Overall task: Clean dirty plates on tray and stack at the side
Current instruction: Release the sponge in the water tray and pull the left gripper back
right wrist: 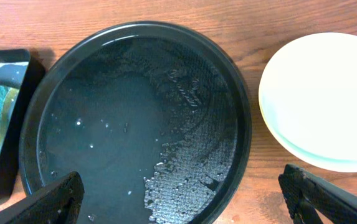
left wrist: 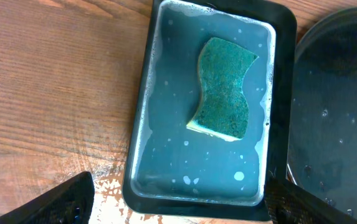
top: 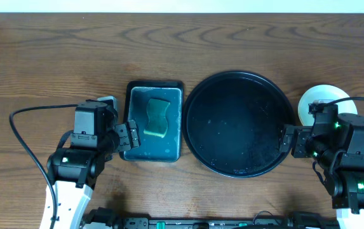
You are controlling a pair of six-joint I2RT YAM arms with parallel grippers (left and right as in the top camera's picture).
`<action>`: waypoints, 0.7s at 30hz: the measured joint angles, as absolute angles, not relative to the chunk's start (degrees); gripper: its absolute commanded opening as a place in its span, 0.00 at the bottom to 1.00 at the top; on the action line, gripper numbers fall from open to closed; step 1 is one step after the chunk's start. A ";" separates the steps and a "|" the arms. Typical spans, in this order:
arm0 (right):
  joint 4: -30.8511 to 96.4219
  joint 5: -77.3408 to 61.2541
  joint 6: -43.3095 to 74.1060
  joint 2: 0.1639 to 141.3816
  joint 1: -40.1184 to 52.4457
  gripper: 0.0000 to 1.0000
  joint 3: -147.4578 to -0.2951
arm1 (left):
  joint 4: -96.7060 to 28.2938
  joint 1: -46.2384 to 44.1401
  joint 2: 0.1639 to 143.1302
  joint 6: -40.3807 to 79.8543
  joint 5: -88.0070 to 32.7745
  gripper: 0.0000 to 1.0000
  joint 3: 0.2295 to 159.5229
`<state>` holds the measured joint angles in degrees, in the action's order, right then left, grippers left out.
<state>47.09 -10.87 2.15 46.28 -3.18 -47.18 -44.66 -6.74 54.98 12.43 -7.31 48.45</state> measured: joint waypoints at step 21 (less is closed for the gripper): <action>48.69 -10.87 2.15 46.28 -3.18 0.99 -47.16 | -44.66 -6.74 54.96 12.43 -7.31 0.88 48.45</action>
